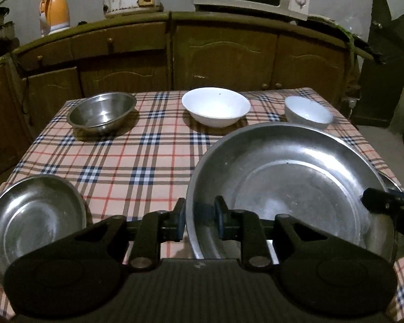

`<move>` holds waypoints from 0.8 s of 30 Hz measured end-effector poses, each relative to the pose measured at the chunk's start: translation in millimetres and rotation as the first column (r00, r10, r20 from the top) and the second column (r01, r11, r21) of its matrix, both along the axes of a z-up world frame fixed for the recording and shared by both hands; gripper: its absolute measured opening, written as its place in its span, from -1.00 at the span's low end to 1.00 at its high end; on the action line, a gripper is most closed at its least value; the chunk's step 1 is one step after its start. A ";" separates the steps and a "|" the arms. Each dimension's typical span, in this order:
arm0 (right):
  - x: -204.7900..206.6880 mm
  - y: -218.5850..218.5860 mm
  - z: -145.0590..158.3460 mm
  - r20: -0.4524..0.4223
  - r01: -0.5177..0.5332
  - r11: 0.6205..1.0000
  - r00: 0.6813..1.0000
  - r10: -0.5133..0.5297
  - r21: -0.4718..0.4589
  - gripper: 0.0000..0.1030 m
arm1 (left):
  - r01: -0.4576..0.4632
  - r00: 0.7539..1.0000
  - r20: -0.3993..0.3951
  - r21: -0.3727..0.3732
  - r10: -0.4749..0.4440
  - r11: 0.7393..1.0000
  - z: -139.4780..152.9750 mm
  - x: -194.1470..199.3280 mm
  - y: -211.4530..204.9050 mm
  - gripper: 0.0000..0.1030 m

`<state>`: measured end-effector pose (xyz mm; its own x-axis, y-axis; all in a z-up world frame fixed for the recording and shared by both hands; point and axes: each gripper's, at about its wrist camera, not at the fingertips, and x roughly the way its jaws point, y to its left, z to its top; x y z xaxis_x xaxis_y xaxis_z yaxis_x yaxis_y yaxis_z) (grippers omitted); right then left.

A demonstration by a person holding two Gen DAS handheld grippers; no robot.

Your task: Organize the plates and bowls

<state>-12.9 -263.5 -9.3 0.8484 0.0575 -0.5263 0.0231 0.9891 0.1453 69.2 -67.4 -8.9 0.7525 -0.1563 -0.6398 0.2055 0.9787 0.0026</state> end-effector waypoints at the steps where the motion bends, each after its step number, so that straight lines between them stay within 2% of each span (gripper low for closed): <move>1: -4.3 0.2 0.1 0.000 -0.001 1.000 1.000 0.001 -0.006 -0.63 | 0.001 1.000 0.000 0.001 -0.001 1.000 -0.6 -3.0 -0.1 -0.55; 12: -26.3 -2.9 -12.4 -0.023 0.008 1.000 1.000 -0.008 -0.001 -0.63 | -0.001 1.000 -0.013 0.011 0.001 1.000 -13.1 -23.2 -2.5 -0.55; 24: -18.9 -2.9 -40.9 -0.077 0.019 1.000 0.997 -0.017 0.014 -0.62 | -0.008 0.999 -0.053 0.040 0.010 0.999 -40.0 -19.1 -6.5 -0.55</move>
